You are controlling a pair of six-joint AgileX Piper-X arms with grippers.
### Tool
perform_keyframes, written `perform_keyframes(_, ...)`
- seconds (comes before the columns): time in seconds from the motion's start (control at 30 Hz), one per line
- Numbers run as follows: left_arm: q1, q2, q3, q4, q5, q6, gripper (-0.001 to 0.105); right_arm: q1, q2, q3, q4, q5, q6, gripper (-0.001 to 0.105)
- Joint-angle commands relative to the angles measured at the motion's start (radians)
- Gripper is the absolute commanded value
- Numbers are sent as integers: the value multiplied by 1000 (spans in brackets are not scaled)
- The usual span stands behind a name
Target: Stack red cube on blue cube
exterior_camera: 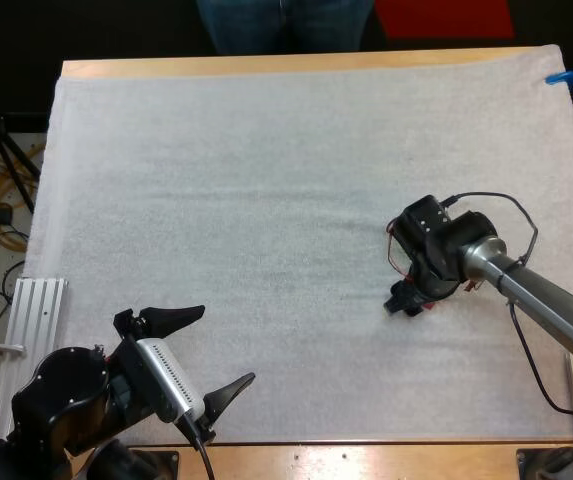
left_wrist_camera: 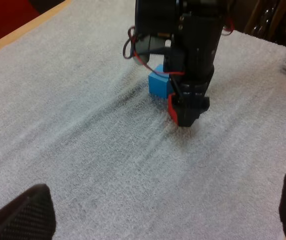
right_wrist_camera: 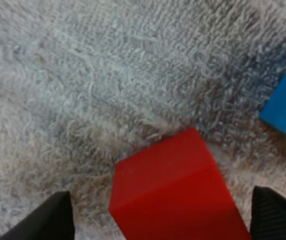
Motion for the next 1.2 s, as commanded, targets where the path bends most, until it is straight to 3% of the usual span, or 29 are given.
perform_keyframes(0.0,-3,1,-5,-12,6,-3,87,-6,1,-11,-2,1,-15,69)
perform_keyframes(0.13,-3,1,-5,-12,6,-3,87,-6,22,-11,2,1,-17,68)
perform_keyframes(0.23,-3,1,-5,-12,6,-3,87,-6,26,-11,9,1,-17,54)
perform_keyframes(0.3,-3,1,-5,-12,6,-3,87,-6,26,-11,10,1,-17,35)
perform_keyframes(0.4,-3,1,-5,-12,6,-3,87,-6,26,-11,13,1,-16,26)
perform_keyframes(0.73,-3,1,-5,-12,6,-3,87,-6,-72,-90,87,8,-13,25)
perform_keyframes(0.93,-3,1,-5,-12,6,-3,87,-13,-134,-140,100,98,-15,25)
perform_keyframes(1.17,-3,1,-5,-12,6,-3,87,-124,-134,-144,95,98,8,25)
